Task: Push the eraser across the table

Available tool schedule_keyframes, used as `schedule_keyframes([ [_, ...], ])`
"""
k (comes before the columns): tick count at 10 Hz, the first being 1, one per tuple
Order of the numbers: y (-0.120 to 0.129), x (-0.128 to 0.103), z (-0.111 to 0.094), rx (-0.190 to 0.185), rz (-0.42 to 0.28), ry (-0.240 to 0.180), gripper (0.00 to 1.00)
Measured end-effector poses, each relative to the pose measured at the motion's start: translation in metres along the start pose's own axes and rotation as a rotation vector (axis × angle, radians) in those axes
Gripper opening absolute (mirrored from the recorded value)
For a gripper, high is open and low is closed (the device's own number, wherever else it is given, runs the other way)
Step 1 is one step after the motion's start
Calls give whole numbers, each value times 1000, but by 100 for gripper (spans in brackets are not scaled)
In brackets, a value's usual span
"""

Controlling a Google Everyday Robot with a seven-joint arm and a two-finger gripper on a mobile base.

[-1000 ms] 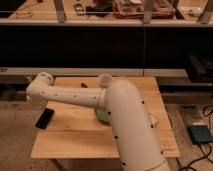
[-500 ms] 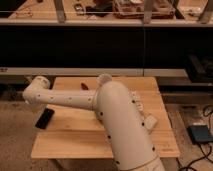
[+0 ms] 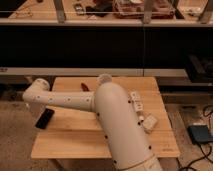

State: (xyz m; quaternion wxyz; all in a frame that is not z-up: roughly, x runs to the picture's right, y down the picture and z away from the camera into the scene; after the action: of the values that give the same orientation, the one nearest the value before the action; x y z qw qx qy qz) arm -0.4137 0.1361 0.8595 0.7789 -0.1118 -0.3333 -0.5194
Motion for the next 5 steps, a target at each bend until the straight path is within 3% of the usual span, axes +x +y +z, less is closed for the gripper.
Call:
schedule_keyframes([
  [5, 22, 8, 2, -52, -38, -11, 0],
])
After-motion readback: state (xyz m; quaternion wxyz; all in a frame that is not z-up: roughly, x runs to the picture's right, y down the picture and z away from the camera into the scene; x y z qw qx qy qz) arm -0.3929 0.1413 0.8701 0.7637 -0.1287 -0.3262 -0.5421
